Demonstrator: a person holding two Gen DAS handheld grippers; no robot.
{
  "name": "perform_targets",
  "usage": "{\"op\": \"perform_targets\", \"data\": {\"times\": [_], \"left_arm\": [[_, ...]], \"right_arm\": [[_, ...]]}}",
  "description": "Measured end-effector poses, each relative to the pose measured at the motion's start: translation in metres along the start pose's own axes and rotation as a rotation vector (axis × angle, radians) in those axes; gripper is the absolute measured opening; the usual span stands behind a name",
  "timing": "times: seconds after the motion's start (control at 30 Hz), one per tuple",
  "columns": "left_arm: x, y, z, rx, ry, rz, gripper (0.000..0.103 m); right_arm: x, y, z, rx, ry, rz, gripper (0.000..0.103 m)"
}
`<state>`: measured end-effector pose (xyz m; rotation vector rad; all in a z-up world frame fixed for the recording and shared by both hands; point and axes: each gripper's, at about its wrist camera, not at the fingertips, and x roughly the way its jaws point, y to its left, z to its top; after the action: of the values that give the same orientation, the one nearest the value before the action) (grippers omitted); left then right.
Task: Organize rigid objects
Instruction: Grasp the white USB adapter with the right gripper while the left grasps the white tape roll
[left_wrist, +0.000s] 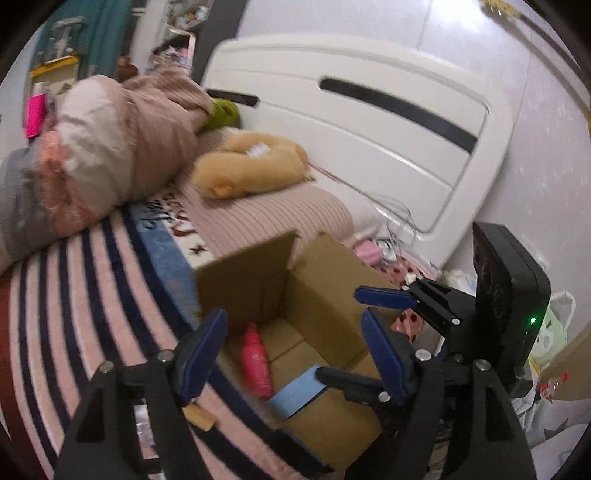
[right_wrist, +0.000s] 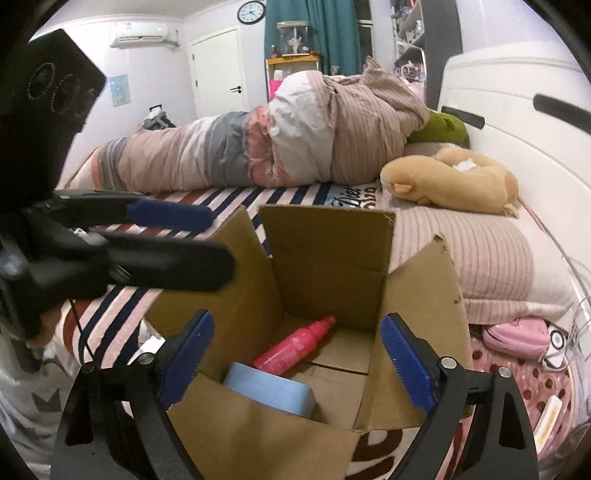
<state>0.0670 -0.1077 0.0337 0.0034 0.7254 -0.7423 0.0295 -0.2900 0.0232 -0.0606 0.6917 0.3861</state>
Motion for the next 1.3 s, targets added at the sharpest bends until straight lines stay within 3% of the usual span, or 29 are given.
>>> {"op": "perform_targets", "data": {"times": [0.23,0.43,0.53,0.67,0.73,0.77,0.97,1.07,1.17,1.3], "left_arm": [[-0.069,0.059,-0.03,-0.11,-0.107,0.153,0.074],[-0.109,0.12,-0.078,-0.218,-0.127,0.306,0.075],[-0.113,0.146,-0.105,-0.265,-0.106,0.335,0.076],[-0.102,0.175,-0.139,-0.325,-0.056,0.332,0.076],[-0.091,0.187,-0.154,-0.345,-0.021,0.325,0.076],[-0.085,0.19,-0.16,-0.351,-0.002,0.319,0.076],[-0.054,0.202,-0.187,-0.379,0.081,0.262,0.075],[-0.04,0.2,-0.192,-0.377,0.105,0.202,0.075],[-0.029,0.196,-0.193,-0.374,0.117,0.15,0.075],[-0.017,0.184,-0.193,-0.345,0.128,0.107,0.075]], "right_arm": [[-0.009,0.052,0.027,-0.077,-0.094,0.009,0.098],[0.012,0.124,0.045,-0.174,-0.043,0.109,0.098],[0.032,0.154,0.046,-0.168,0.006,0.195,0.098],[0.059,0.185,0.029,-0.18,0.062,0.252,0.094],[0.076,0.196,0.014,-0.194,0.101,0.245,0.079],[0.085,0.198,0.007,-0.19,0.132,0.243,0.079],[0.143,0.186,-0.05,0.001,0.319,0.246,0.067],[0.16,0.181,-0.062,0.05,0.337,0.226,0.057],[0.166,0.182,-0.062,0.049,0.332,0.2,0.032],[0.161,0.173,-0.06,0.078,0.341,0.166,0.025]]}}
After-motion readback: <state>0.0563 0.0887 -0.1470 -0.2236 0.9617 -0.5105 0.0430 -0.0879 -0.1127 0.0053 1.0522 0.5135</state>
